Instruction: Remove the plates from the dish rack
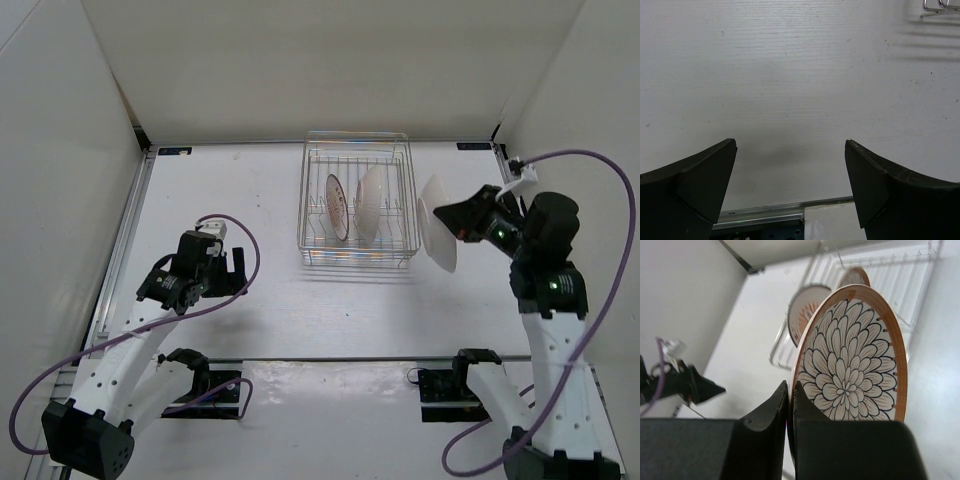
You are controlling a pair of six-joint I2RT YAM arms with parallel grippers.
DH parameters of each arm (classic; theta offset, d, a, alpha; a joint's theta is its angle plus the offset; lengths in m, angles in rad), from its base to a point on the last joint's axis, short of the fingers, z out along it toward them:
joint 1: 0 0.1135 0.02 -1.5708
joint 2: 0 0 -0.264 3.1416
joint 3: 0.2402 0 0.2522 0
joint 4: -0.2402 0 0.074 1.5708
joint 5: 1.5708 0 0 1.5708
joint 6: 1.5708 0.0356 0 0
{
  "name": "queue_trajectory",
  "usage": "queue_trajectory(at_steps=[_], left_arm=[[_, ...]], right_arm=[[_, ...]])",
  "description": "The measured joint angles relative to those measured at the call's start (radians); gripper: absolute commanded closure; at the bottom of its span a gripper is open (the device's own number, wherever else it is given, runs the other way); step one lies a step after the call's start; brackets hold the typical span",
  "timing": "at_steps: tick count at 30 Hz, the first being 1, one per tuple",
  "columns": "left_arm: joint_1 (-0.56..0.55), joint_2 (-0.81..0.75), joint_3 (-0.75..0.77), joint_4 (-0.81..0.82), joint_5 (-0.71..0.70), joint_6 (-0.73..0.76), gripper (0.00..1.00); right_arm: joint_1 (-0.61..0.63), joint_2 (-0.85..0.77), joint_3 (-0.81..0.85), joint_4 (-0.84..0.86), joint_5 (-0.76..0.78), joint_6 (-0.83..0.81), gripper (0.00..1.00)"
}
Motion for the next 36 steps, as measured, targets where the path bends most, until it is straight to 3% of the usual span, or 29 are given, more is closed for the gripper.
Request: queue_trajectory(at_steps=[5, 8, 18, 24, 29, 36], left_arm=[[0.0, 0.0, 0.0, 0.0, 0.0, -0.002, 0.0], [0.0, 0.0, 0.0, -0.004, -0.001, -0.002, 0.0], [0.0, -0.003, 0.0, -0.007, -0.008, -0.002, 0.0], [0.0, 0.0, 0.007, -0.015, -0.008, -0.002, 0.0], [0.0, 0.008, 0.007, -0.018, -0.008, -0.002, 0.0], [0.0, 0.036, 0.01, -0.023, -0.009, -0.002, 0.0]], right_arm=[[0.0, -0.085, 0.1, -0.323, 0.056, -0.113, 1.0], [0.0, -0.098, 0.123, -0.433, 0.062, -0.154, 1.0], [0.0, -0.186, -0.26, -0.537, 0.021, -0.159, 1.0], [-0.001, -0.297, -0.375, -0.453, 0.021, -0.164, 1.0], [0.001, -0.385, -0.519, -0.221, -0.029, -0.111, 1.0], [0.0, -0.372, -0.658, 0.072, -0.063, -0.072, 1.0]])
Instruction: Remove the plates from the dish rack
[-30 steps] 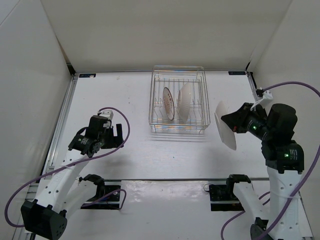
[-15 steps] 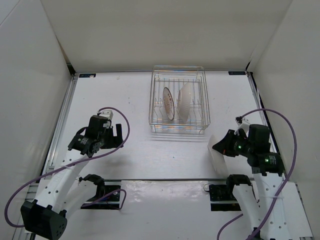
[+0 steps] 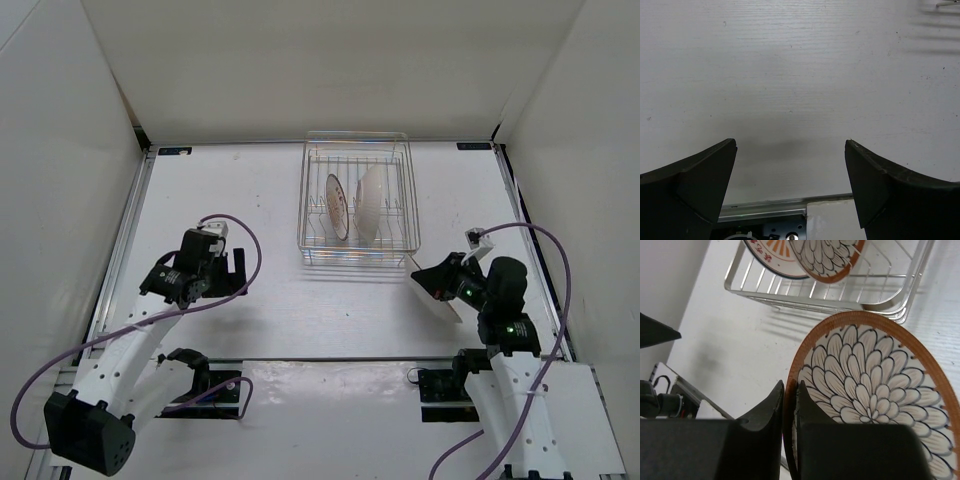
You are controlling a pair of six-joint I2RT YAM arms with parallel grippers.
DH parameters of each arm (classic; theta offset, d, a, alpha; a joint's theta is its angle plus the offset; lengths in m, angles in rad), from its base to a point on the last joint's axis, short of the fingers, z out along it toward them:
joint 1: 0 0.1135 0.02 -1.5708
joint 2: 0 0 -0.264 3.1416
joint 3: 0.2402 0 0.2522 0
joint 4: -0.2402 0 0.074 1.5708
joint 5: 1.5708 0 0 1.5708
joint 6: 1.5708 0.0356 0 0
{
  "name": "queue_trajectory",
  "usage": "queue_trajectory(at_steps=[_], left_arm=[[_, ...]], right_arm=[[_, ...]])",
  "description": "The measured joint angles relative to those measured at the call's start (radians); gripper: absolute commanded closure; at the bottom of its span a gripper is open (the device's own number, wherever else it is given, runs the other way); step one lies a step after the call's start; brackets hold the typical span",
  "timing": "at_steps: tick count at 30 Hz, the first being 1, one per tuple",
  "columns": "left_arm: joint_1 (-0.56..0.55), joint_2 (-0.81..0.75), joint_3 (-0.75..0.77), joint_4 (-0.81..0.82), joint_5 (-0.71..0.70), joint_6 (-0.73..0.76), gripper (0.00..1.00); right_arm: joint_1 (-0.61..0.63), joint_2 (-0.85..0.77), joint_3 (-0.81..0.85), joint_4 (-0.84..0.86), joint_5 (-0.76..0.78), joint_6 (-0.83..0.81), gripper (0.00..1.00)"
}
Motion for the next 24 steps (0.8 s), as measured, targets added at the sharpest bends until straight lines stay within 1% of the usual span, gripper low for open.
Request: queue_trajectory(at_steps=[4, 7, 9, 10, 13, 14, 18, 21, 24], left_arm=[[0.0, 0.013, 0.005, -0.003, 0.0, 0.0, 0.0], [0.0, 0.013, 0.011, -0.006, -0.001, 0.0, 0.0], [0.0, 0.013, 0.011, -0.006, -0.002, 0.0, 0.0], [0.0, 0.014, 0.011, -0.007, -0.003, 0.0, 0.0], [0.0, 0.014, 0.011, -0.007, -0.005, 0.0, 0.0], [0.0, 0.014, 0.011, -0.007, -0.005, 0.0, 0.0], [0.0, 0.014, 0.012, -0.009, -0.007, 0.0, 0.0], [0.0, 0.015, 0.013, -0.012, -0.008, 0.0, 0.0], [0.0, 0.015, 0.013, -0.014, -0.009, 0.0, 0.0]], right_arm=[[0.003, 0.026, -0.066, 0.131, -0.044, 0.061, 1.0], [0.018, 0.026, -0.151, 0.205, -0.075, 0.139, 1.0], [0.026, 0.026, -0.208, 0.19, -0.08, 0.201, 0.99], [0.028, 0.026, -0.233, 0.178, -0.08, 0.226, 0.93], [0.029, 0.016, -0.253, 0.149, -0.082, 0.277, 0.86], [0.034, 0.011, -0.253, 0.148, -0.083, 0.284, 0.81], [0.042, 0.0, -0.253, 0.137, -0.088, 0.303, 0.79], [0.042, 0.0, -0.253, 0.129, -0.087, 0.308, 0.75], [0.042, 0.002, -0.238, 0.095, -0.079, 0.304, 0.74]])
